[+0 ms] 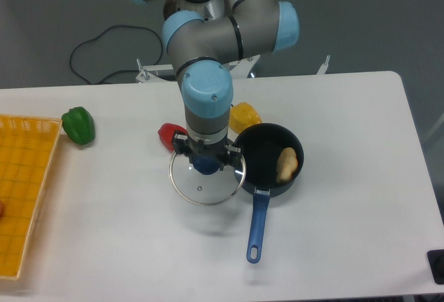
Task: Close the pot lid
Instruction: 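Carry the glass lid with the gripper over the black saucepan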
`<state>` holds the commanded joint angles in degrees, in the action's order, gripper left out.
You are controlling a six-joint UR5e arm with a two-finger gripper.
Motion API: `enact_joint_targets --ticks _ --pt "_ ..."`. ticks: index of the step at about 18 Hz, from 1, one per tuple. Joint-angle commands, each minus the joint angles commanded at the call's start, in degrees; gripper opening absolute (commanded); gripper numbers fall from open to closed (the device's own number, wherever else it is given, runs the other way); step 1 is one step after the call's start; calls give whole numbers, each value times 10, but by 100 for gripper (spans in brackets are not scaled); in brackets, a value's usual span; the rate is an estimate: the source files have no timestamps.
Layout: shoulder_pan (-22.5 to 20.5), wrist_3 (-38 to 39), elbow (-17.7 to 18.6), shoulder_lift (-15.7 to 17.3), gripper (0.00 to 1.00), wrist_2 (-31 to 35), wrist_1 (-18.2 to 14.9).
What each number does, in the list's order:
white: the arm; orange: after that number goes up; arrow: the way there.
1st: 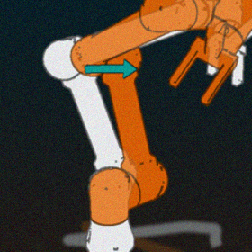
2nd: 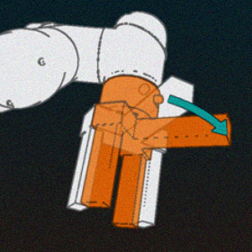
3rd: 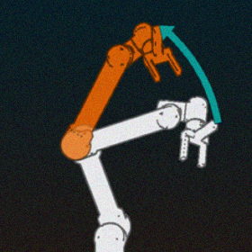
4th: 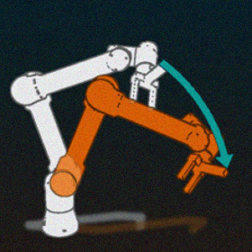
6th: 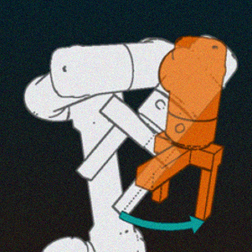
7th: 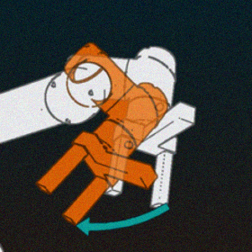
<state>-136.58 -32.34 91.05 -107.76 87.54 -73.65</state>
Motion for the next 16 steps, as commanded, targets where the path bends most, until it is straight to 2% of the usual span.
enact_joint_targets --ticks 6,16 --pt "-26 -22 -2 12 56 1 0" --pt "-105 -112 4 13 56 -1 0"
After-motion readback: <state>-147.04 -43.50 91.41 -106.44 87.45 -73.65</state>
